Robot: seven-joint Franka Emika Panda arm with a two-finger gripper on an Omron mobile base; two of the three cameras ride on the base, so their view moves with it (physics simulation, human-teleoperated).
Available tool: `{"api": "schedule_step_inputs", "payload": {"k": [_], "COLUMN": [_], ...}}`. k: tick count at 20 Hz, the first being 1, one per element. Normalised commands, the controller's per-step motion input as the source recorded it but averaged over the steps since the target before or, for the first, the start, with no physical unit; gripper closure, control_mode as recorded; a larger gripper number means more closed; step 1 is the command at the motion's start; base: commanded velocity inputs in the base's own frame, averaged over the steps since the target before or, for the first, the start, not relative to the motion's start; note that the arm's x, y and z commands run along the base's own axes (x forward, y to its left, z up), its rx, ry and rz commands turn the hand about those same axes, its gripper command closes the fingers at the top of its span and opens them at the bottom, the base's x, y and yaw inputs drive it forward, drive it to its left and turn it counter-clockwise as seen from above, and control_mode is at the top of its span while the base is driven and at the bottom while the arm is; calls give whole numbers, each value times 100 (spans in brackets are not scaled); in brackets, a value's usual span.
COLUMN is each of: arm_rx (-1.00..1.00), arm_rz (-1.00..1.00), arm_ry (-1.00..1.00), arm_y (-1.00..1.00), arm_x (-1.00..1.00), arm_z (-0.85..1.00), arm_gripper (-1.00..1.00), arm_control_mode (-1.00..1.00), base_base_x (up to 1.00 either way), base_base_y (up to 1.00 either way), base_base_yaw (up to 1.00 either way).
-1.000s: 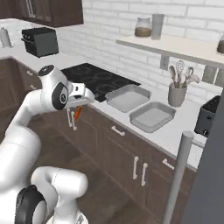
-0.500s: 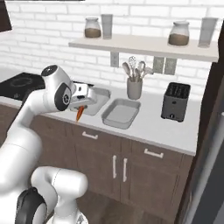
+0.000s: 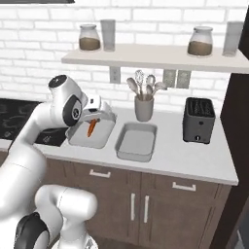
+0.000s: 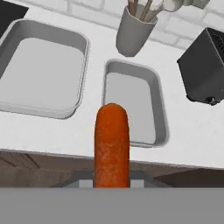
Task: Place one carrot and one chicken drumstick in each tupperware on the nearby counter, to pack two identical lunches.
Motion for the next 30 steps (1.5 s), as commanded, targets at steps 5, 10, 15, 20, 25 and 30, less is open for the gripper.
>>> {"api": "schedule_step_inputs", "payload": {"k": [5,10,15,20,25,30], "arm_rx": [0,0,0,11,17,3], "arm_rz": [0,-3,-18,-17,-2,-1], "arm_ry": [0,9,24,17,4,-15], "arm_y": [0,27,98,68,0,0], "arm_x": [0,2,45,77,36,27], "arm_z": [0,-24,-85,-55,-54,-29], "arm_gripper": [100,100,100,100,100,-100], "arm_control_mode": [100,-100,-100,-100,-100,-100], "base_base_x": [61,3,0,0,0,0], "base_base_y": [32,30,0,0,0,0], "base_base_yaw": [-10,-3,0,0,0,0]}}
